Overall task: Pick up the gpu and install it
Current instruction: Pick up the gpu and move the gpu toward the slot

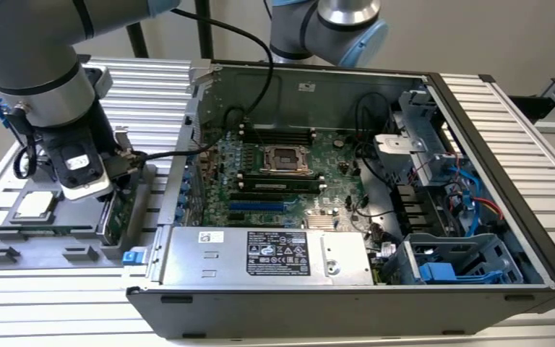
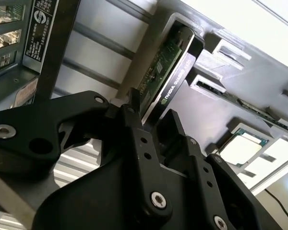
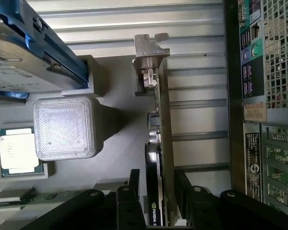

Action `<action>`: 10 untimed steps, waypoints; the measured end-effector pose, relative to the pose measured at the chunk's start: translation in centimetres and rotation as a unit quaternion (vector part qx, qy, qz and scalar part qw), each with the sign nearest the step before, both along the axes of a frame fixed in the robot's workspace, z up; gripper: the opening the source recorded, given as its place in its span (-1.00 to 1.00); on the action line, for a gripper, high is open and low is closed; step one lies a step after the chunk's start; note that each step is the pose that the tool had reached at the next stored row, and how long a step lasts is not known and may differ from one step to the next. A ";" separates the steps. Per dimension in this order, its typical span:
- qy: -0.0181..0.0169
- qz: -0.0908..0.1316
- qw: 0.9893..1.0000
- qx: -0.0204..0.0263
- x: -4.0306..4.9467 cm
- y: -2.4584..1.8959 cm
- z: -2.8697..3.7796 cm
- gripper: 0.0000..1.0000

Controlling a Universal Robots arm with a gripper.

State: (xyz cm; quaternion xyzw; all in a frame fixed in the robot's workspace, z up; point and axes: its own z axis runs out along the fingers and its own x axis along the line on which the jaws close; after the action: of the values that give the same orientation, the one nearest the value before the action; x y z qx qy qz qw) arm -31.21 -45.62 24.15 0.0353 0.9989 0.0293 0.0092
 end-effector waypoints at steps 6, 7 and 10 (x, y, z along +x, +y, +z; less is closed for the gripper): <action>0.000 0.000 1.000 0.000 0.00 0.01 -0.47 1.00; 0.000 0.000 1.000 0.000 0.00 0.01 -0.53 1.00; 0.000 0.000 1.000 0.000 0.00 0.01 -0.70 1.00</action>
State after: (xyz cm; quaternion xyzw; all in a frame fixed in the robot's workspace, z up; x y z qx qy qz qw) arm -31.22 -45.61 23.45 0.0353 0.9989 0.0293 0.0092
